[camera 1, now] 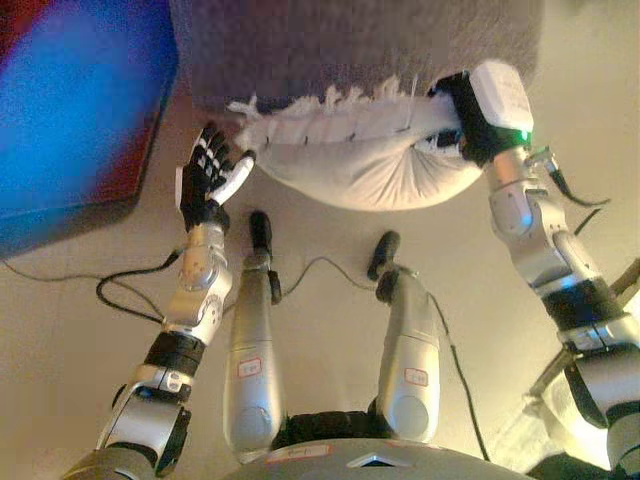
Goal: Pick up the pillow and put it on the sofa.
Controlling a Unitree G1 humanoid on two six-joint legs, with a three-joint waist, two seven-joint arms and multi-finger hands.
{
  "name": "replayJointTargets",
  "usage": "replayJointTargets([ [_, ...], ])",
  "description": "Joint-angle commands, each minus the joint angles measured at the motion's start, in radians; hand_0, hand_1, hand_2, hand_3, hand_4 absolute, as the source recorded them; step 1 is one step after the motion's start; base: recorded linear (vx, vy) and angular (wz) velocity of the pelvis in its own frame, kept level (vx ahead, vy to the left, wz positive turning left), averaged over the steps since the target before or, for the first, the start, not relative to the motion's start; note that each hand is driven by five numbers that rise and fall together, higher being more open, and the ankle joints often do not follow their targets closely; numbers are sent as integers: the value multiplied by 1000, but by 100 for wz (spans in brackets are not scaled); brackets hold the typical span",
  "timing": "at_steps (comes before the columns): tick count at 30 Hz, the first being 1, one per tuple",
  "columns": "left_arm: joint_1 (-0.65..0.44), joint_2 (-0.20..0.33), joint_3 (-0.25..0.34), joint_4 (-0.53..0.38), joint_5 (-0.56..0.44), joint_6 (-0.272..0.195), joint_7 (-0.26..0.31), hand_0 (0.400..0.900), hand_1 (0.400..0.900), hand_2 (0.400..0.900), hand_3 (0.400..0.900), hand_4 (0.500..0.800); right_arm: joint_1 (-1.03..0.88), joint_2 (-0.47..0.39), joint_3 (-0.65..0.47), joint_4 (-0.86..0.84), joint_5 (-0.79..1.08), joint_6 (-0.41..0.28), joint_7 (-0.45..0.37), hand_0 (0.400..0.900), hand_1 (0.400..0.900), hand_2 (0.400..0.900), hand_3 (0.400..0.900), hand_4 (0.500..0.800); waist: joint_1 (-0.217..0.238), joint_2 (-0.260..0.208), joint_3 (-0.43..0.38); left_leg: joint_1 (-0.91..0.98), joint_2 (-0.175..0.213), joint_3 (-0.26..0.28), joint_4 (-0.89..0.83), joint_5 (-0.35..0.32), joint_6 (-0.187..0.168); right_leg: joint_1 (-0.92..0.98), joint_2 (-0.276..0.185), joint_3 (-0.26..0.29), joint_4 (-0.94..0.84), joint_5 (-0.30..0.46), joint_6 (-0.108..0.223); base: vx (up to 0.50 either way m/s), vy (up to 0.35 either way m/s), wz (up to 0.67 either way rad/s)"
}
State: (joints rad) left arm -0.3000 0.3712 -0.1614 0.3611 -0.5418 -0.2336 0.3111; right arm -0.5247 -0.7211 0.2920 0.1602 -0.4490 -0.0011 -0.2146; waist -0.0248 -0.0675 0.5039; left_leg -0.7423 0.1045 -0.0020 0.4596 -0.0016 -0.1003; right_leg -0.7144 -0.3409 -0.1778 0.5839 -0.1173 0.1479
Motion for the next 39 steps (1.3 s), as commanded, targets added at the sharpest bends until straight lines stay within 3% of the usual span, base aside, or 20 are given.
replayJointTargets([
  [1, 66, -24, 24, 15, 80, -42, -42, 900, 900, 900, 900, 800, -57, -15, -207, -248, 11, -162, -158, 400, 400, 400, 400, 500, -21, -7, -135, 162, 25, -40, -21, -79, -17, 150, 10, -11, -193, 167, 46, 130, 7, 4],
  [5, 118, -23, 42, 17, 102, -35, -73, 900, 900, 900, 900, 800, 27, -3, -240, -292, 24, -187, -134, 400, 400, 400, 400, 500, -15, -10, -175, 305, 46, -26, -98, -69, -21, 307, 13, -36, -278, 180, 58, 157, 16, -4],
  [8, 191, -26, 75, 14, 125, -16, -123, 900, 900, 900, 900, 800, 126, 6, -288, -351, 47, -212, -90, 400, 400, 400, 400, 500, -12, -14, -260, 470, 66, -4, -211, -56, -26, 474, 18, -53, -396, 210, 78, 161, 29, -9],
  [13, 258, -37, 106, 34, 162, 8, -172, 900, 900, 900, 900, 800, 198, -8, -353, -393, 69, -226, -52, 400, 400, 400, 400, 500, -9, -23, -361, 650, 72, 49, -373, -22, -36, 625, 21, -73, -543, 269, 104, 171, 47, -13],
  [18, 307, -51, 120, 25, 176, 18, -198, 900, 900, 900, 900, 800, 211, -29, -390, -392, 110, -229, -29, 400, 400, 400, 400, 500, 5, -35, -425, 749, 71, 99, -478, 4, -44, 698, 20, -102, -622, 292, 110, 80, 35, -5],
  [24, 361, -41, 125, -6, 163, 26, -240, 900, 900, 900, 900, 800, 163, -64, -332, -241, 204, -214, 14, 400, 400, 400, 400, 500, 39, -57, -434, 763, 88, 95, -499, 20, -53, 725, 35, -117, -633, 288, 103, 40, -28, 9],
  [33, 395, -45, 127, -8, 139, 33, -259, 900, 900, 900, 900, 800, 40, -84, -267, -100, 225, -193, -4, 400, 400, 400, 400, 500, 73, -50, -413, 746, 112, 72, -520, 56, -75, 741, 50, -160, -641, 280, 96, 22, -40, 17],
  [39, 398, -9, 94, -31, 98, 18, -260, 900, 900, 900, 900, 800, -257, -180, -90, 238, 262, -155, -50, 400, 400, 400, 400, 500, 115, -41, -382, 712, 118, 53, -520, 75, -85, 732, 52, -181, -648, 283, 93, -12, -30, 11],
])
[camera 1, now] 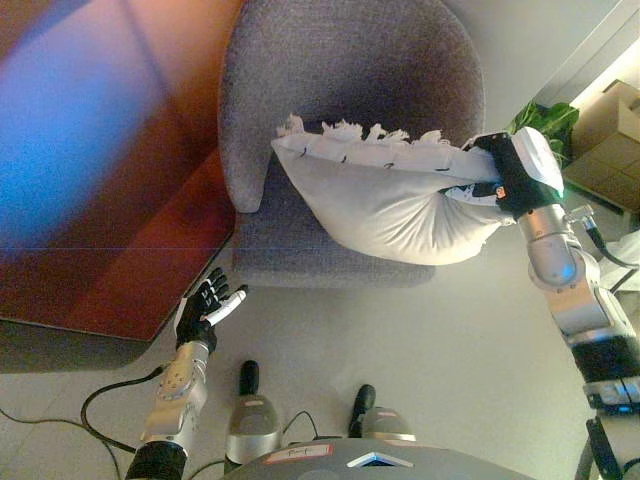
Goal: Pick up the pillow and put it on the sofa.
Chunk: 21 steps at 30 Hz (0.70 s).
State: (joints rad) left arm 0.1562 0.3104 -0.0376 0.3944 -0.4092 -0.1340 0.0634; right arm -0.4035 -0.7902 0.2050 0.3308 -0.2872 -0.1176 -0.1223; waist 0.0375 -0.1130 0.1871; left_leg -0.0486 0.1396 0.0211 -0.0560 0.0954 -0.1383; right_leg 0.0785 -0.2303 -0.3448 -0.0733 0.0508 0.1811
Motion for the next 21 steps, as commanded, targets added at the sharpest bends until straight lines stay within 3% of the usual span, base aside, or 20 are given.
replayJointTargets([
  [1, -62, 72, -48, -66, -53, -87, -13, 900, 900, 900, 900, 800, -495, -125, 72, 203, 115, -19, -153, 400, 400, 400, 400, 500, 70, 2, -54, 1, 83, 22, -1, -17, -48, -71, -58, -16, 9, 117, 59, -27, -34, 11],
  [2, -64, 68, -45, -65, -53, -87, -13, 900, 900, 900, 900, 800, -512, -124, 86, 214, 117, -23, -156, 400, 400, 400, 400, 500, 66, 5, -52, -1, 83, 22, 0, -17, -47, -73, -58, -16, 10, 117, 58, -38, -53, 16],
  [3, -66, 94, -69, -73, -75, -96, -17, 900, 900, 900, 900, 800, -665, -127, 179, 405, 133, 0, -167, 400, 400, 400, 400, 500, 91, 4, -37, -25, 82, 9, 6, -11, -46, -87, -59, -20, 9, 120, 56, -37, -40, 13],
  [6, -77, 104, -79, -85, -98, -101, -21, 900, 900, 900, 900, 800, -817, -118, 285, 581, 148, 5, -171, 400, 400, 400, 400, 500, 101, 15, -24, -55, 79, -5, 12, -4, -45, -108, -58, -19, 10, 124, 55, -35, -28, 13],
  [8, -107, 129, -115, -91, -113, -107, -31, 900, 900, 900, 900, 800, -951, -93, 374, 816, 145, 30, -187, 400, 400, 400, 400, 500, 134, 21, -15, -90, 72, -24, 15, 7, -45, -129, -62, -25, 3, 130, 56, -3, -30, 23],
  [9, -122, 134, -122, -93, -114, -108, -33, 900, 900, 900, 900, 800, -972, -87, 389, 850, 145, 37, -186, 900, 900, 900, 900, 800, 140, 24, -16, -96, 70, -27, 15, 10, -44, -134, -62, -27, 1, 132, 57, 39, -21, 20],
  [14, -150, 134, -146, -105, -105, -103, -32, 900, 900, 900, 900, 800, -998, -99, 362, 882, 186, 51, -223, 900, 900, 900, 900, 800, 153, 34, -24, -103, 63, -47, 16, 9, -41, -128, -64, -39, -3, 126, 59, 68, 4, 11],
  [21, -141, 106, -133, -60, -87, -89, 4, 900, 900, 900, 900, 800, -819, -58, 225, 570, 242, 10, -288, 900, 900, 900, 900, 800, 116, 26, -50, -46, 50, -35, 67, -59, -14, -71, -70, -4, -2, 110, 53, 78, 30, -17],
])
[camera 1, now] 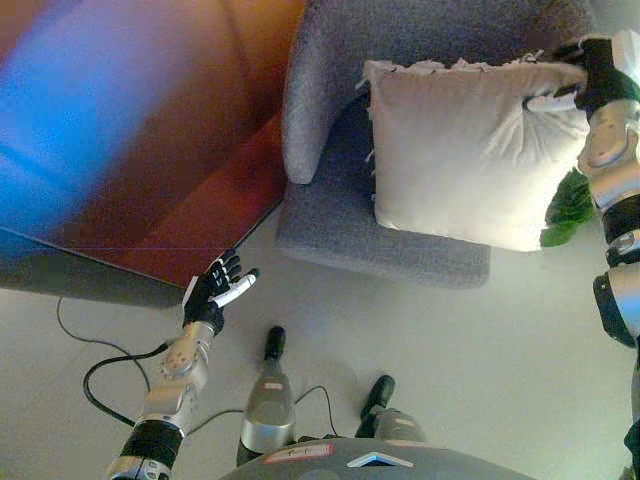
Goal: Pick up the pillow and put it on the sofa.
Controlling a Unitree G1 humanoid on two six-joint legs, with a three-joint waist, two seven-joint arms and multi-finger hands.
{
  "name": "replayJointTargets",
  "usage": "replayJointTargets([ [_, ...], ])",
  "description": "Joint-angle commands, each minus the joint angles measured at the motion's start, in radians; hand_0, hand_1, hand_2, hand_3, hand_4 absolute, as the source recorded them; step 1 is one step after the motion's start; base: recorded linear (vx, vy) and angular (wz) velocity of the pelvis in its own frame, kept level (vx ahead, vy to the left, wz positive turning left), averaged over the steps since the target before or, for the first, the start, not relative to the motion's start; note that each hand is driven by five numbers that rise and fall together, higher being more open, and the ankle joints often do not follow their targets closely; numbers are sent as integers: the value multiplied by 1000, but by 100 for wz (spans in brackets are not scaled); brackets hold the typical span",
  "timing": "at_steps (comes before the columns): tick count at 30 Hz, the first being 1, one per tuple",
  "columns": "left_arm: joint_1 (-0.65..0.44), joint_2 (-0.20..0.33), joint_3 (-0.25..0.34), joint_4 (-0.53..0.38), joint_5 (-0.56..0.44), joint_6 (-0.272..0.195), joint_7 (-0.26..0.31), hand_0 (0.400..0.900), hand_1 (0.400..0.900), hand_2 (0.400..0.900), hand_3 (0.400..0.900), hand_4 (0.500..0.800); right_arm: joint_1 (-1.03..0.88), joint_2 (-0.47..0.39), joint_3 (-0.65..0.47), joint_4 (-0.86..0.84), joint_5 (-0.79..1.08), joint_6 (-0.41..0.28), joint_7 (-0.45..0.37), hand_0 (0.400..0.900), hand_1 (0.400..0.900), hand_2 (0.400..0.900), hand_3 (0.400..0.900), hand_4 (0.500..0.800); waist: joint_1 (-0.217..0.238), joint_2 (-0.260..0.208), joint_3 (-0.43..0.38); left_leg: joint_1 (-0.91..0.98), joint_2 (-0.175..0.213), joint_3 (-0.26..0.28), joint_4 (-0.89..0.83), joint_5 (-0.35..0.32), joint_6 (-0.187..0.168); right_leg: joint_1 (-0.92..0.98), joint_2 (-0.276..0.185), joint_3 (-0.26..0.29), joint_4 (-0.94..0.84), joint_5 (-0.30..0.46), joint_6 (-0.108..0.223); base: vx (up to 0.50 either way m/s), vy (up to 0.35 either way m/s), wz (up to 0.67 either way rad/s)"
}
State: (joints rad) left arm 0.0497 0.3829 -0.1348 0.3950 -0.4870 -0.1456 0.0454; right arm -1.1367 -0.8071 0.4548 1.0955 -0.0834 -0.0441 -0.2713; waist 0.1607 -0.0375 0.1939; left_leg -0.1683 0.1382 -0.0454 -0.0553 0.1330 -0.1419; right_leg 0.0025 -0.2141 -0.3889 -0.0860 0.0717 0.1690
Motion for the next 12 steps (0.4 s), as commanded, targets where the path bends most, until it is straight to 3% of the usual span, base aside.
replayJointTargets([
  [1, -30, 29, -36, -58, -3, -75, 22, 900, 900, 900, 900, 800, -37, -32, -70, -259, 40, -68, -151, 900, 900, 900, 900, 800, -14, -49, -61, 84, 50, 37, 74, -107, -7, 13, -88, 46, 12, 87, 65, 44, 53, -27],
  [5, -25, 4, -19, -42, 22, -67, 22, 900, 900, 900, 900, 800, 187, 20, -205, -518, 14, -98, -140, 900, 900, 900, 900, 800, -55, -43, -79, 122, 50, 62, 90, -134, -1, 31, -95, 65, 22, 75, 64, 28, 56, -27],
  [12, -5, -29, 39, -44, 71, -55, 16, 900, 900, 900, 900, 800, 730, 258, -458, -928, 74, -171, -29, 900, 900, 900, 900, 800, -139, -31, -104, 192, 51, 129, 103, -174, 12, 36, -106, 124, 38, 63, 66, 2, 50, -36],
])
